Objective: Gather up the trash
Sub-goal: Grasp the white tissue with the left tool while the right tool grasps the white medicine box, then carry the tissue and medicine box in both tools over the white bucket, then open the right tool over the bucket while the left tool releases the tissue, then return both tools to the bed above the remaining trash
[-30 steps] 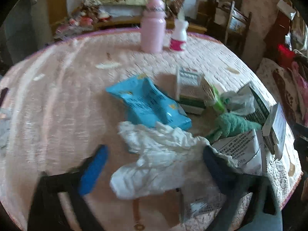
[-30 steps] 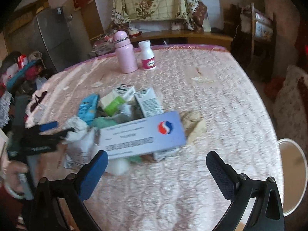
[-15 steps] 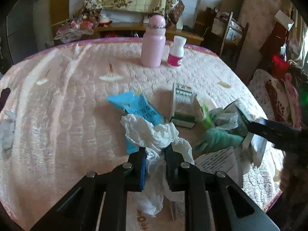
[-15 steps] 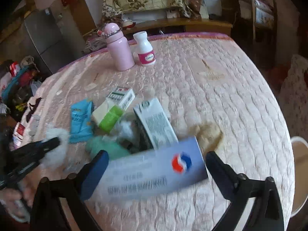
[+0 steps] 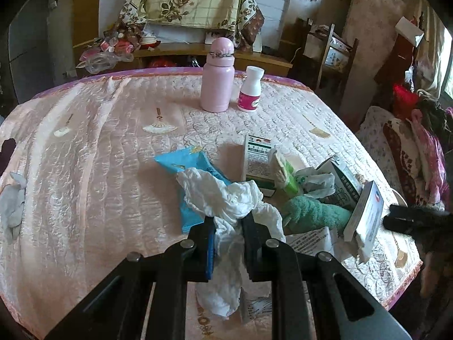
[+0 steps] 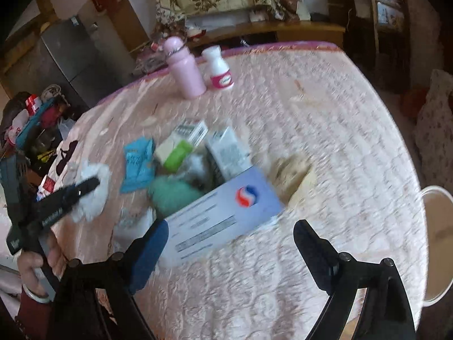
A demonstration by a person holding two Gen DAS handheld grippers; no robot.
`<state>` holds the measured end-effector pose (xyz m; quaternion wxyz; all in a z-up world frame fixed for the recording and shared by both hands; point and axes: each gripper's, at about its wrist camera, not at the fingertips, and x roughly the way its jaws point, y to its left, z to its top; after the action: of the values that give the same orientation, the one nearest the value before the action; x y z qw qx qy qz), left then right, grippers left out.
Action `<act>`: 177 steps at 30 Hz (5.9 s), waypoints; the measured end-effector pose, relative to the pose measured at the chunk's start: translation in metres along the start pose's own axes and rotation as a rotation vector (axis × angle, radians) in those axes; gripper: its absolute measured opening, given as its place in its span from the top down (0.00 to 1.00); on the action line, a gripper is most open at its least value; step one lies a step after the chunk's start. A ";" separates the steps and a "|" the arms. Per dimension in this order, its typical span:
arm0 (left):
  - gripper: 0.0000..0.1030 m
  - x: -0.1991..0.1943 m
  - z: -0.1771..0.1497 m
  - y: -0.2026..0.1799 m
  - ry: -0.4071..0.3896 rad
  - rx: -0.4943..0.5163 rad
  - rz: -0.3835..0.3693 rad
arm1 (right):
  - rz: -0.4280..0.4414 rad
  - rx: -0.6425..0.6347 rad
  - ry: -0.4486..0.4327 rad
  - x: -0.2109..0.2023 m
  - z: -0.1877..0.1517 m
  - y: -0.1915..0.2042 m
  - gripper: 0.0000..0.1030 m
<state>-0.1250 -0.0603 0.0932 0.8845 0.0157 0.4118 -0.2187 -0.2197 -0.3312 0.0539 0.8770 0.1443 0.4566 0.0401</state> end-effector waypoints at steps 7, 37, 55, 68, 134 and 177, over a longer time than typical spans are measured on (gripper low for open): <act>0.83 -0.002 -0.005 -0.016 0.000 0.033 -0.009 | -0.031 0.053 0.001 0.029 -0.001 0.013 0.18; 0.83 0.004 0.001 -0.084 0.006 0.072 -0.090 | -0.207 0.214 0.008 0.028 -0.010 -0.096 0.35; 0.83 0.010 0.001 -0.134 0.044 0.116 -0.169 | -0.248 0.134 0.016 -0.008 -0.047 -0.120 0.47; 0.83 0.023 0.014 -0.235 0.042 0.228 -0.252 | -0.215 0.148 -0.129 -0.098 -0.051 -0.148 0.47; 0.31 0.074 0.001 -0.357 0.037 0.246 -0.214 | -0.385 0.380 -0.174 -0.122 -0.095 -0.277 0.33; 0.27 0.019 0.006 -0.053 -0.011 -0.073 0.083 | -0.172 0.062 -0.088 -0.031 -0.022 -0.076 0.25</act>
<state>-0.1316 -0.1168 0.0916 0.8950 -0.0006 0.4136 -0.1670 -0.2606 -0.4054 0.0442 0.8915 0.1335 0.4292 -0.0559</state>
